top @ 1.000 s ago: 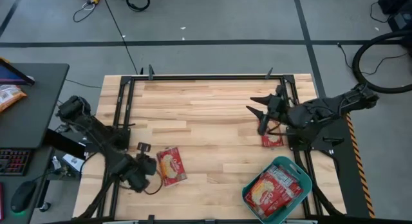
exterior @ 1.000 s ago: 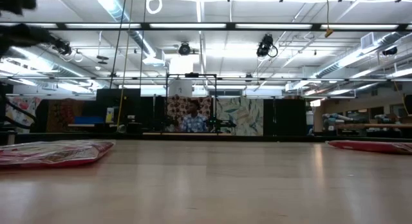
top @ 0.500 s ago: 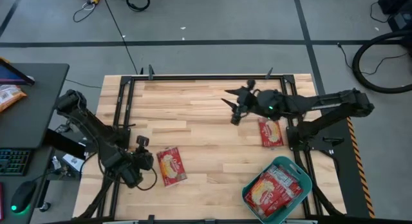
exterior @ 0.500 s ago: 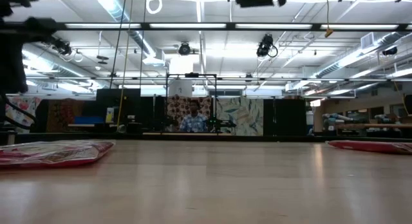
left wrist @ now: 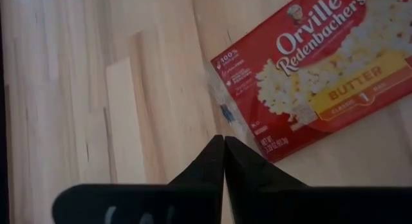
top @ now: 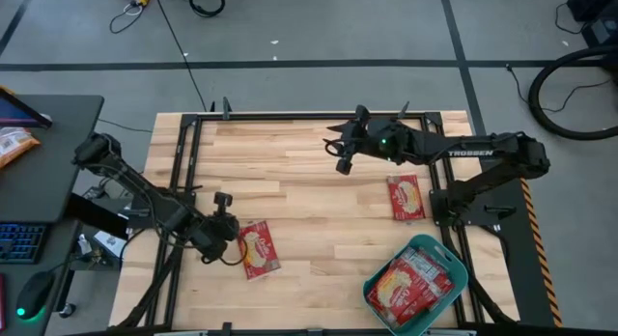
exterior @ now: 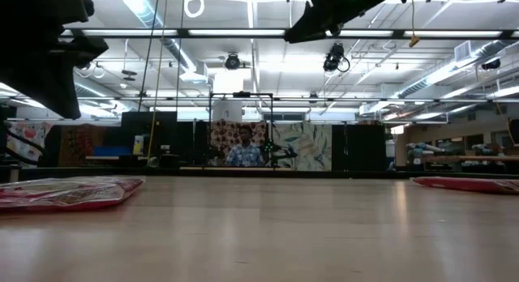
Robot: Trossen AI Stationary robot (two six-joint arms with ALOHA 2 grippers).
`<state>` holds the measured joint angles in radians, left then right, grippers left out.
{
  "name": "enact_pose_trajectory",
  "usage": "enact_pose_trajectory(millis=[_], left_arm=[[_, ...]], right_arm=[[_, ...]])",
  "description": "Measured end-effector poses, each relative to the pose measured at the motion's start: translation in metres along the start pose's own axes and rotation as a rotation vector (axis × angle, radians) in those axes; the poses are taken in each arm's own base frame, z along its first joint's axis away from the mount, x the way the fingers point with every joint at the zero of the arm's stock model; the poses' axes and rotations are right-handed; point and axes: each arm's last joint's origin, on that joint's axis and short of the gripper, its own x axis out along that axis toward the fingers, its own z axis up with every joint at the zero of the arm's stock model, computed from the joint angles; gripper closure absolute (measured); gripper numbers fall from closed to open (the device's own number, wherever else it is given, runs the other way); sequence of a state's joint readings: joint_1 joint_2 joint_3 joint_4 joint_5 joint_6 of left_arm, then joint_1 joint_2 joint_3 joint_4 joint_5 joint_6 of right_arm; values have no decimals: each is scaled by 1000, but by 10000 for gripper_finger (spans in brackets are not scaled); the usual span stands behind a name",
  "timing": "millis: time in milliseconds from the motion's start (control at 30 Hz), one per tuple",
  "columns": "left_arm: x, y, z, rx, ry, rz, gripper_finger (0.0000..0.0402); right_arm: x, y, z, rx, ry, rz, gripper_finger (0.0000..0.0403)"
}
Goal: Sort popcorn bags into baskets
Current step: Put the red popcorn into the green bin
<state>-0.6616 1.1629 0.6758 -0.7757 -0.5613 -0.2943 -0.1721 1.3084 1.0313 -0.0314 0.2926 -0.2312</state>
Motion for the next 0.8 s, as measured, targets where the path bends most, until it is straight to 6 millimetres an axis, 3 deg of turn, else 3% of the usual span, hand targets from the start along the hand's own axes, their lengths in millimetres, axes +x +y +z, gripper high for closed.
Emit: enact_pose_trajectory(millis=[167,333,533,800], left_arm=[[0,1,1,-2,-7,13,377],[-1,-1,2,-62,-30,9,337],[1,1,5,-245,-48,6,284],[13,18,6,-588,27,1,286]], right_arm=[[1,-5,5,12,-64,22,238],[2,-9,5,50,-97,122,238],[3,-9,2,116,-71,190,238],[0,4,2,112,-51,239,238]])
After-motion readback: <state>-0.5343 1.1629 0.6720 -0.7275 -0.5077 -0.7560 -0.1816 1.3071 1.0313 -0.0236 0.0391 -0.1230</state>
